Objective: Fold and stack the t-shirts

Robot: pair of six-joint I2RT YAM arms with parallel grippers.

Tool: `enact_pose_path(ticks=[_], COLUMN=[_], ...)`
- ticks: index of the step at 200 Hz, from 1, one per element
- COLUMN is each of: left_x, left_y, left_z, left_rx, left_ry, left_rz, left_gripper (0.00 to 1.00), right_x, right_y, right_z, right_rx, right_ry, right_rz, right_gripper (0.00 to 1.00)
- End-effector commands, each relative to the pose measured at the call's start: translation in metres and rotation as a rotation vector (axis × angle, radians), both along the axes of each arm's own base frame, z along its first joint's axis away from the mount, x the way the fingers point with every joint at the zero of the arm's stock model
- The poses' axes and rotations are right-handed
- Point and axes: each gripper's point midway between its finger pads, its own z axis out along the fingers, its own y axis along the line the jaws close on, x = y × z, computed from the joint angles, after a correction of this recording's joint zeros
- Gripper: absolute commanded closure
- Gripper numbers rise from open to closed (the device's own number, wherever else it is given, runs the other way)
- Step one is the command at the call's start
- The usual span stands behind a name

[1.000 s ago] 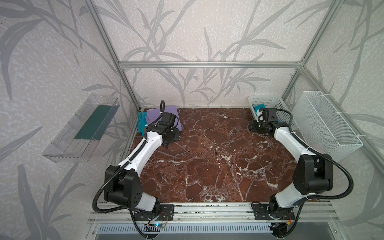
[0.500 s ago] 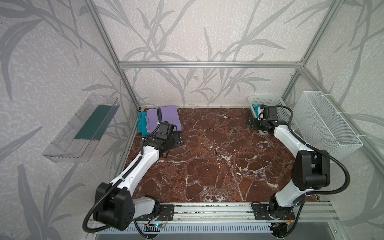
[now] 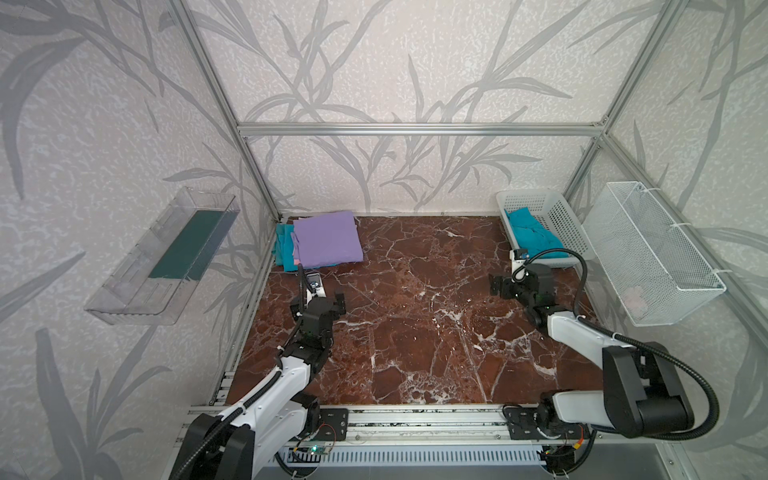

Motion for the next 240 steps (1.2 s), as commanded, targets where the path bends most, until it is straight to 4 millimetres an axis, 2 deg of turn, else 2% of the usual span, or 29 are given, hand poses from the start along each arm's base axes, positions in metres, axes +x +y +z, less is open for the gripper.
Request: enact_pose_path(ticks=[1, 25, 51, 77, 104, 109, 114, 133, 144, 152, 157, 162, 170, 180, 192, 207, 240], left_x=[0.013, 0.020, 0.033, 0.045, 0.057, 0.057, 0.057, 0.052, 0.049, 0.047, 0.047, 0.047, 0.043, 0.042, 0.052, 0.067, 0.069], left_y=[0.006, 0.005, 0.000, 0.004, 0.012, 0.012, 0.012, 0.022, 0.036, 0.048, 0.052, 0.054, 0.055, 0.058, 0.060, 0.048, 0.048], left_z=[0.017, -0.013, -0.016, -0.008, -0.010, -0.011, -0.009, -0.016, -0.024, -0.030, -0.029, -0.028, -0.031, -0.034, -0.036, -0.038, -0.041], left_rx=[0.032, 0.056, 0.055, 0.066, 0.115, 0.116, 0.114, 0.062, -0.012, -0.042, -0.047, -0.044, -0.064, -0.088, -0.103, -0.089, -0.096], left_ry=[-0.078, 0.017, 0.040, -0.050, -0.026, -0.029, -0.043, -0.077, -0.118, -0.149, -0.182, -0.207, -0.194, -0.157, -0.119, -0.094, -0.072], left_rz=[0.037, 0.038, 0.025, 0.027, 0.041, 0.033, 0.025, 0.015, 0.034, 0.072, 0.081, 0.082, 0.087, 0.103, 0.091, 0.007, -0.002], left_gripper=[0.01, 0.01, 0.01, 0.01, 0.01, 0.01, 0.01, 0.01, 0.01, 0.01, 0.01, 0.01, 0.01, 0.01, 0.01, 0.01, 0.01], right_x=[0.003, -0.018, -0.029, -0.017, 0.003, 0.006, 0.012, 0.025, 0.025, 0.025, 0.022, 0.023, 0.016, 0.018, 0.026, 0.030, 0.024], right_y=[-0.011, -0.014, -0.035, -0.027, -0.026, -0.027, -0.025, -0.019, -0.017, -0.025, -0.029, -0.033, -0.038, -0.035, -0.026, -0.024, -0.017], right_z=[0.047, 0.029, 0.011, 0.007, 0.011, 0.010, 0.017, 0.013, 0.005, 0.003, -0.007, -0.003, -0.007, -0.008, -0.010, -0.013, -0.009], right_rx=[-0.089, -0.130, -0.138, -0.131, -0.121, -0.127, -0.126, -0.170, -0.177, -0.151, -0.138, -0.133, -0.120, -0.095, -0.073, -0.072, -0.080], right_ry=[-0.202, -0.099, -0.140, -0.097, -0.168, -0.173, -0.213, -0.190, -0.185, -0.243, -0.249, -0.299, -0.273, -0.234, -0.216, -0.185, -0.235], right_rz=[-0.071, -0.050, -0.166, -0.128, -0.153, -0.155, -0.151, -0.110, -0.096, -0.137, -0.150, -0.167, -0.183, -0.144, -0.071, -0.063, -0.020], right_gripper=[0.01, 0.01, 0.01, 0.01, 0.01, 0.01, 0.01, 0.01, 0.01, 0.01, 0.01, 0.01, 0.01, 0.01, 0.01, 0.01, 0.01])
